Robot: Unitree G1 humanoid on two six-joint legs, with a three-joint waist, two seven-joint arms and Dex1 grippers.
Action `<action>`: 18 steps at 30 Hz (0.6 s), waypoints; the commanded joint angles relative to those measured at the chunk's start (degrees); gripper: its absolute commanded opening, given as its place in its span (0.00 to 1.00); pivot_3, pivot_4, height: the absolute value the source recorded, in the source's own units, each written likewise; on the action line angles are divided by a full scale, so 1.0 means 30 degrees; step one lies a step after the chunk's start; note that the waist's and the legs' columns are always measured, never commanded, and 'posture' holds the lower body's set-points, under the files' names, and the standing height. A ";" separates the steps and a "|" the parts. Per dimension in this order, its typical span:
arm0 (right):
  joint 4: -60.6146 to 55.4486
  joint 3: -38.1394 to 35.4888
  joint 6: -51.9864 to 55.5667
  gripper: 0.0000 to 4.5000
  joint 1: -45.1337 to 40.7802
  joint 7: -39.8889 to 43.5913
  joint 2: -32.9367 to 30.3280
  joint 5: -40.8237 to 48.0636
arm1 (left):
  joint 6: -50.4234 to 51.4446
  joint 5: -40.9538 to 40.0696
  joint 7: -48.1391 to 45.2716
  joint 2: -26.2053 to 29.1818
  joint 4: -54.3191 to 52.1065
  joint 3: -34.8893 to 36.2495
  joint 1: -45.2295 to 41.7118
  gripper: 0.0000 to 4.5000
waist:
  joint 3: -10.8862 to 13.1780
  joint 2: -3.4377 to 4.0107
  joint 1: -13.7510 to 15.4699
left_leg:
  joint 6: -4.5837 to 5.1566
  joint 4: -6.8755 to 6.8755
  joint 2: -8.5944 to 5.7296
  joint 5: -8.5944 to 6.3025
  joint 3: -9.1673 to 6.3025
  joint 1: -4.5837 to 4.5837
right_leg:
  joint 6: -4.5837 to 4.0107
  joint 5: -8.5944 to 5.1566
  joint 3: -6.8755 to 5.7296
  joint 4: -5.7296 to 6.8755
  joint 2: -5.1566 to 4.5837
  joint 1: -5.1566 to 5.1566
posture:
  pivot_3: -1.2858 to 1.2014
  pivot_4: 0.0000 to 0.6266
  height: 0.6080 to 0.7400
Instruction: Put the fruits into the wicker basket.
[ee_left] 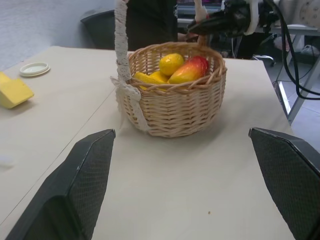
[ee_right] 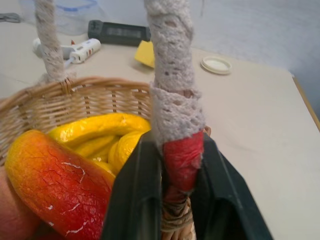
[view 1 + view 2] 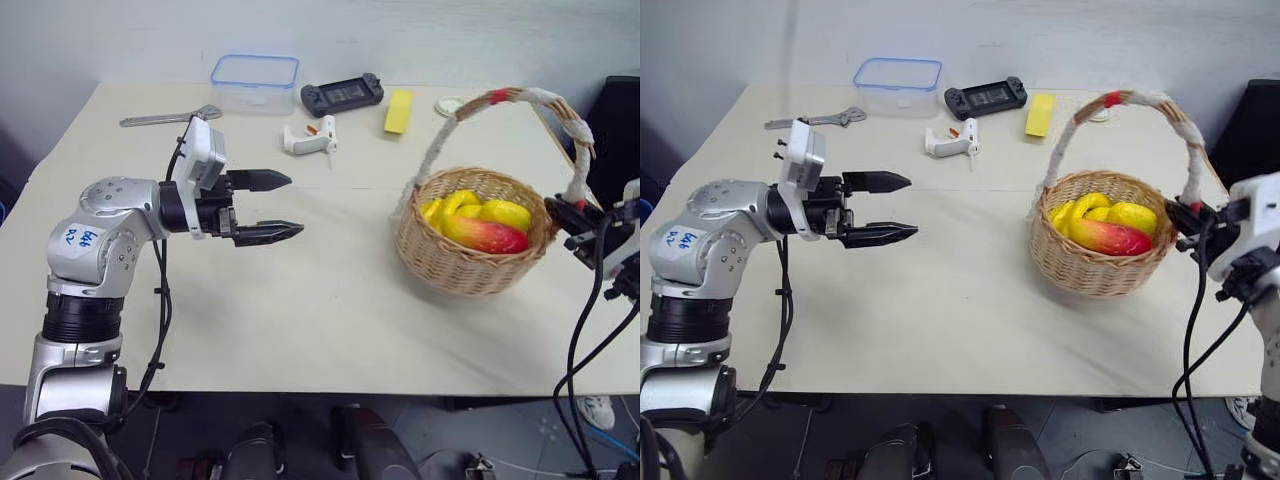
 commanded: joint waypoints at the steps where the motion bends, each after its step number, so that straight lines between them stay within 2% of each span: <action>1: -0.0285 -0.1551 -0.0240 0.49 0.1184 0.0605 -0.0544 0.0543 | -0.0212 -0.0297 -0.0274 -0.0176 0.0181 0.0238 -0.0670 1.00 | 0.0000 0.0000 0.0024 | 0.0000 -0.0006 -0.0001 0.0003 -0.0001 0.0006 | 0.0001 0.0000 0.0000 0.0000 0.0000 0.0004 | 0.52 0.24 1.00; 3: -0.0703 -0.2322 -0.0236 0.64 0.3084 0.2528 -0.1661 0.0694 | -0.0160 -0.0356 -0.0517 -0.0270 0.0285 0.0195 -0.0860 1.00 | 0.0000 0.0004 0.0078 | -0.0001 -0.0023 -0.0008 0.0003 -0.0009 0.0027 | 0.0003 -0.0002 -0.0002 -0.0004 0.0001 0.0026 | 0.52 0.24 1.00; 7: -0.0290 -0.6302 0.1516 0.98 0.6570 0.6587 -0.4461 0.2134 | 0.0528 -0.1056 -0.1193 -0.0005 -0.0108 0.0449 -0.0887 1.00 | 0.0006 0.0013 0.0231 | 0.0013 -0.0041 -0.0033 -0.0006 -0.0008 0.0040 | 0.0039 -0.0023 0.0020 -0.0019 -0.0001 0.0043 | 0.52 0.24 1.00; 10: 0.0329 -0.9224 0.2794 0.99 0.9788 1.1105 -0.6490 0.2552 | 0.0449 -0.1046 -0.1783 0.0560 -0.0110 0.0542 -0.0550 1.00 | 0.0013 0.0001 0.0186 | 0.0030 -0.0054 -0.0037 -0.0022 -0.0019 0.0142 | 0.0067 -0.0036 0.0020 -0.0073 0.0002 0.0170 | 0.52 0.24 1.00; 12: 0.1039 -1.0781 0.3603 0.99 1.0656 1.2979 -0.7588 0.2992 | 0.0289 -0.0954 -0.2064 0.0878 0.0098 0.0604 -0.0448 1.00 | 0.0012 -0.0030 0.0035 | 0.0080 -0.0066 0.0011 -0.0099 -0.0060 0.0253 | 0.0095 -0.0062 -0.0004 -0.0176 0.0056 0.0339 | 0.52 0.24 1.00; 15: 0.2597 -1.1841 0.4749 0.99 0.9965 1.3826 -0.8916 0.3632 | 0.0259 -0.0969 -0.2209 0.1141 0.0240 0.0738 -0.0361 1.00 | 0.0021 -0.0046 -0.0108 | 0.0146 -0.0042 0.0024 -0.0134 -0.0048 0.0279 | 0.0089 -0.0055 0.0015 -0.0210 0.0070 0.0389 | 0.52 0.24 1.00; 18: 0.3493 -1.1597 0.5484 0.99 0.8468 1.3566 -0.9477 0.4241 | 0.0153 -0.0873 -0.2191 0.1245 0.0294 0.0834 -0.0247 1.00 | 0.0033 -0.0068 -0.0101 | 0.0151 -0.0047 0.0019 -0.0140 -0.0040 0.0339 | 0.0052 -0.0040 0.0028 -0.0210 0.0067 0.0426 | 0.52 0.24 1.00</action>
